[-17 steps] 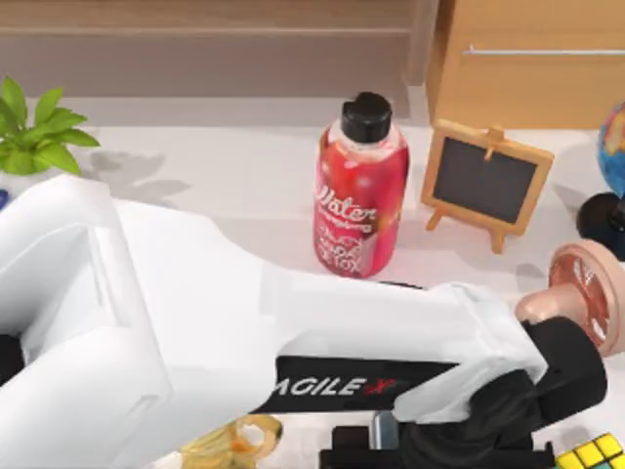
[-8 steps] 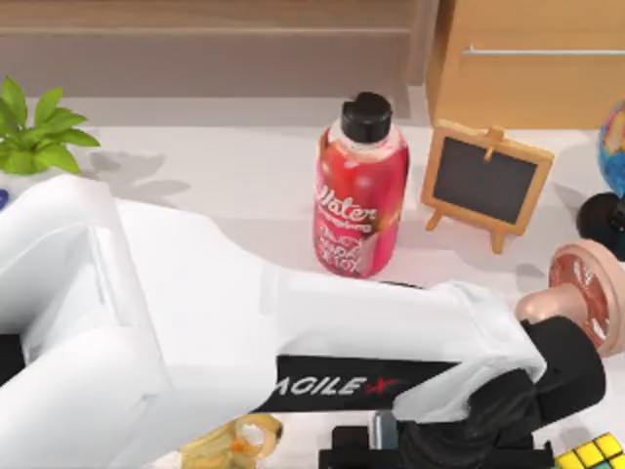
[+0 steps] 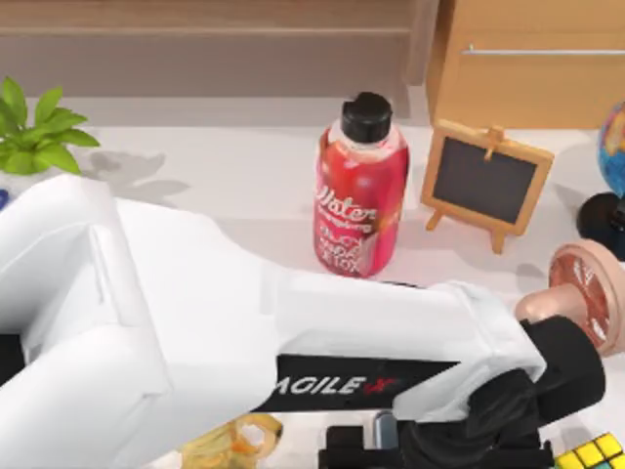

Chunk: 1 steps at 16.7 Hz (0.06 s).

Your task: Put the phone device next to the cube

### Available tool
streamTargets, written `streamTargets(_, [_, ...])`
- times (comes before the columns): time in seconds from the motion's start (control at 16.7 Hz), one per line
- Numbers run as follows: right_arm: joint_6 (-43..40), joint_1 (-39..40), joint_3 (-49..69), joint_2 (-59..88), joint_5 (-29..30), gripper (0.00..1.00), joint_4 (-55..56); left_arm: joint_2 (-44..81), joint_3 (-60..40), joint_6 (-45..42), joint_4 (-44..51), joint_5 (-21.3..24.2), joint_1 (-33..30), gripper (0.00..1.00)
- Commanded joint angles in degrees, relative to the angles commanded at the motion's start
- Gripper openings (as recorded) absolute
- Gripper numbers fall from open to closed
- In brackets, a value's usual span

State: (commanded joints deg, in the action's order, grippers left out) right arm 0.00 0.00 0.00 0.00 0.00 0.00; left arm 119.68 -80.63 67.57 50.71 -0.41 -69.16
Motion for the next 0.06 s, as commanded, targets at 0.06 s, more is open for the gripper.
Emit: streamTargets(0.06, [0.0,0.0,0.0,0.0,0.0,1.00,0.0,0.0,0.0,0.0,0.0,0.0,0.0,1.00])
